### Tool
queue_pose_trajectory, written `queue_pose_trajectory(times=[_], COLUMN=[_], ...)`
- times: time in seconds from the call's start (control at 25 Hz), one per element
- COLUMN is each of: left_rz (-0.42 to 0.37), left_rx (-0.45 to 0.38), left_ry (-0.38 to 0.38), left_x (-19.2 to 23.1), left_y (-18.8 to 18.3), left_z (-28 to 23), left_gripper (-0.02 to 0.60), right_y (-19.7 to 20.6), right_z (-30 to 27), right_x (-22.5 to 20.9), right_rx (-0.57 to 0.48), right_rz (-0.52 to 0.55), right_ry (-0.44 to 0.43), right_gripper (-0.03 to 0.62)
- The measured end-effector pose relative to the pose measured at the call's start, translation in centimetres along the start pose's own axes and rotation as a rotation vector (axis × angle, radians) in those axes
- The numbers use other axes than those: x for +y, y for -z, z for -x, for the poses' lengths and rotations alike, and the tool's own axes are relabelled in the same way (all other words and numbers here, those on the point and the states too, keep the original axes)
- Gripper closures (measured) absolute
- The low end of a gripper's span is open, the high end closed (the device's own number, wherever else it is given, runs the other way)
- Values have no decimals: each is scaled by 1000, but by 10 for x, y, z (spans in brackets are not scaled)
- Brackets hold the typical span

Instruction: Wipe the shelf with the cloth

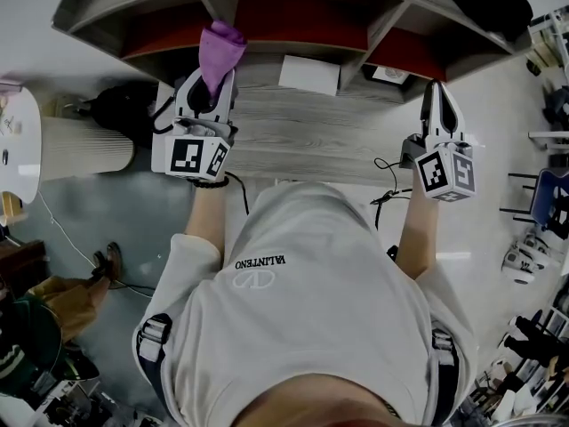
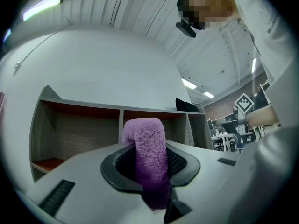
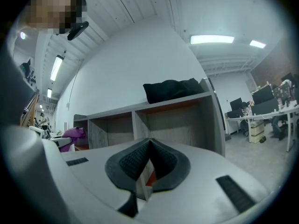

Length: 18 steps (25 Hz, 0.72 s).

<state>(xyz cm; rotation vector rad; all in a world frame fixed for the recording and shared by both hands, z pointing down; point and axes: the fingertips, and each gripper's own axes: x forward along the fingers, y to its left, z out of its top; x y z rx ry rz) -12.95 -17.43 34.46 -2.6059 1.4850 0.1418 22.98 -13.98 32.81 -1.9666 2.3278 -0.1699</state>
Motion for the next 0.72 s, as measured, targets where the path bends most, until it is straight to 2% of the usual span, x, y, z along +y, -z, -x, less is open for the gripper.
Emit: queue_pose_trajectory(times=[0.72], left_rz=[14], left_rx=[12], left_ry=[32], left_x=[-13], left_y=[9], left_z=[-9], left_gripper=[485], right_y=[4], right_z=[10], right_x=[-8], right_rx=[5], right_rz=[-1], right_ry=[26], right_gripper=[595])
